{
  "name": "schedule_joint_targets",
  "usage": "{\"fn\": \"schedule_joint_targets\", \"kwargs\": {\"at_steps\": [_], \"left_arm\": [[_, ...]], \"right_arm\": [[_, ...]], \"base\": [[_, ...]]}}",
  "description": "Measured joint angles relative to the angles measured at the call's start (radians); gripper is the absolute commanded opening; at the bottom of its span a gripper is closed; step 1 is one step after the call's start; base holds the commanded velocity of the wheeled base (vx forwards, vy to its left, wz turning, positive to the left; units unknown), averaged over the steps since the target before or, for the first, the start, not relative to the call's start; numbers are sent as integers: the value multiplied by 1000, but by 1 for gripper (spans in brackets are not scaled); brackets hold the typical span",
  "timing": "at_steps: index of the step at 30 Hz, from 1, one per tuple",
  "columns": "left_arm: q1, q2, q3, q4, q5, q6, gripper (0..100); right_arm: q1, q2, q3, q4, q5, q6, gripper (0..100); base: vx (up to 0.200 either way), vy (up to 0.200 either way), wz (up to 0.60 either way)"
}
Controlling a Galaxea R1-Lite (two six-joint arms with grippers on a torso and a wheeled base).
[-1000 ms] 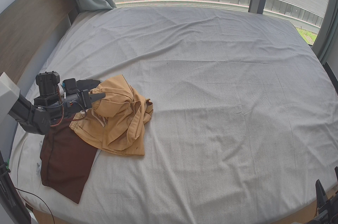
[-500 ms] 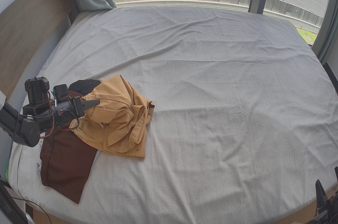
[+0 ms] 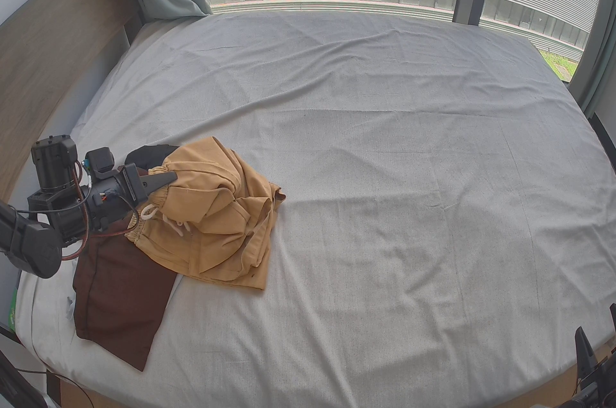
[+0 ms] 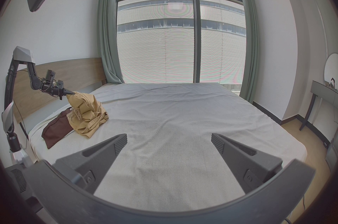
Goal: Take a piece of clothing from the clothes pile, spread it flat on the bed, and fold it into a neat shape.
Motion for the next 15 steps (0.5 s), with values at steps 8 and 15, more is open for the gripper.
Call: {"fn": "schedule_joint_targets", "kwargs": {"at_steps": [8,15], "left_arm": [[-57,-40,25,-111,75,-164,0],[-139,-50,41,-185,244,-283,0]], "right_arm": [[0,0,0,0,0,0,100],[-1,0,0,0,0,0,100]], "base": [[0,0,0],[0,0,0]]}}
